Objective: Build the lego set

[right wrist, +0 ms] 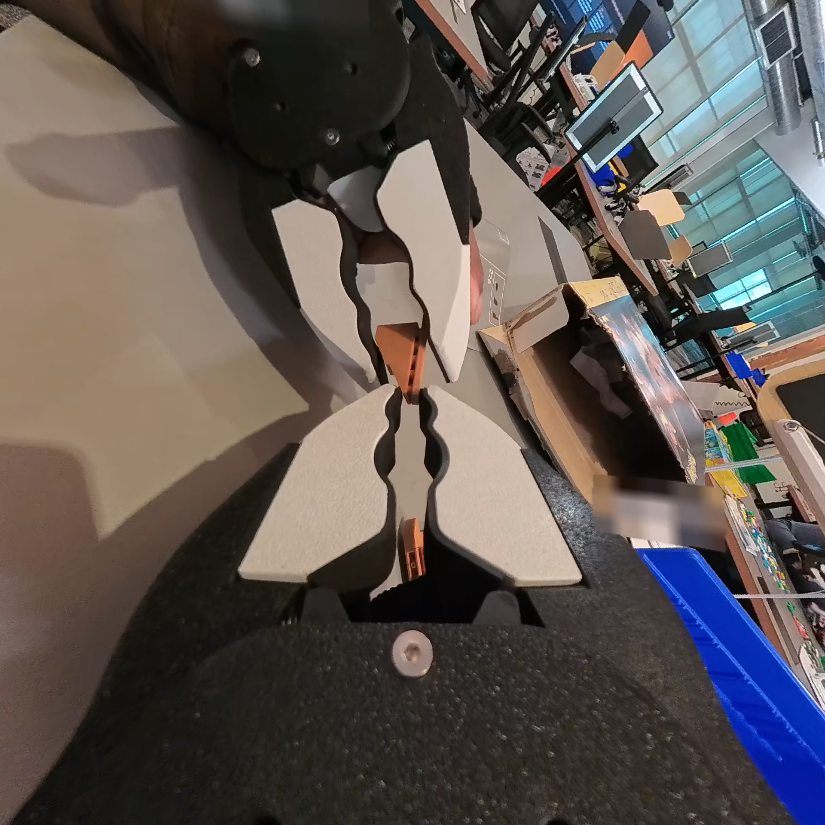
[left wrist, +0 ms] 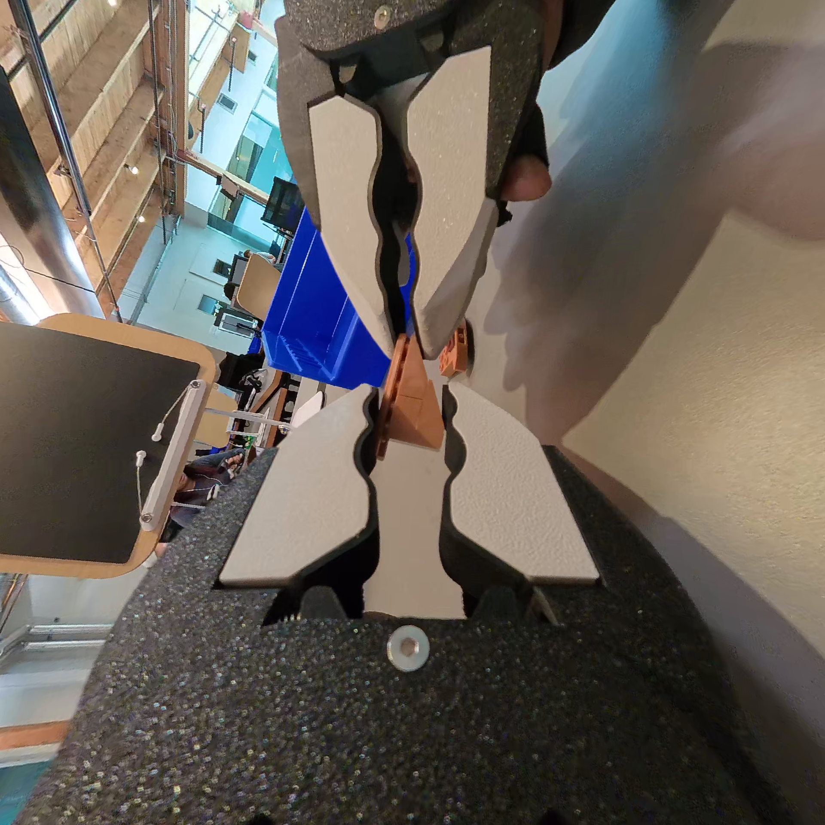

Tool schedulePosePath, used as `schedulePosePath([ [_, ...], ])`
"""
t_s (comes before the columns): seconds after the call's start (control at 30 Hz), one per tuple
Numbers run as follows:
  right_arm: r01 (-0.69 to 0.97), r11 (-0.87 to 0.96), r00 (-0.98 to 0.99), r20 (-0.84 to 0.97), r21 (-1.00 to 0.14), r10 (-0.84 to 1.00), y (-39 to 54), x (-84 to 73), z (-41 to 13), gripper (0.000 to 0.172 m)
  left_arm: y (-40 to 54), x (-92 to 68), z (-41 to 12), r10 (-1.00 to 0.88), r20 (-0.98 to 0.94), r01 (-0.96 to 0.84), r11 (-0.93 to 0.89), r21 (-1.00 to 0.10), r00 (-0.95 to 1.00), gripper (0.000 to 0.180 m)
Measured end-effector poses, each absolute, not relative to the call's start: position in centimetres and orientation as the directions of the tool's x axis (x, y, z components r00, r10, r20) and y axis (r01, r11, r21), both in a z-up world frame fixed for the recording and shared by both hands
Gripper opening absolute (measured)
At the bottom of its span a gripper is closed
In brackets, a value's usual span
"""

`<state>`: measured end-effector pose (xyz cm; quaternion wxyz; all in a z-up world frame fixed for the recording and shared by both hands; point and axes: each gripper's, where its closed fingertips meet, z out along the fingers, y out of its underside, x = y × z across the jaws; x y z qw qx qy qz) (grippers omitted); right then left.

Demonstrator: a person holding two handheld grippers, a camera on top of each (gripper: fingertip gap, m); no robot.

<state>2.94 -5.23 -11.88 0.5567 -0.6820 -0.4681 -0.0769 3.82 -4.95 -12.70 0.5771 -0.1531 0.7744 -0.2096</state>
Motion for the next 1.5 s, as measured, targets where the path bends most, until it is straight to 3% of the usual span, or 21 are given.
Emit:
schedulePosePath([
  [0.87,0.749,0.091,0.522,0.669,-0.657,0.529,-5.17,2.67,-11.89,0.007,-4.85,3.56,-12.89,-0.497,-0.804,-0.026,0.855,-0.519,-0.327,0.025],
  [1.13,0.744,0.111,0.523,0.678,-0.659,0.517,-5.24,2.63,-11.62,0.015,-4.79,3.55,-13.02,-0.505,-0.795,-0.033,0.850,-0.526,-0.336,0.025],
  [1.5,0.757,0.103,0.496,0.669,-0.646,0.553,-5.40,2.27,-12.30,0.008,-4.83,3.61,-13.70,-0.481,-0.803,-0.053,0.867,-0.496,-0.352,0.025],
])
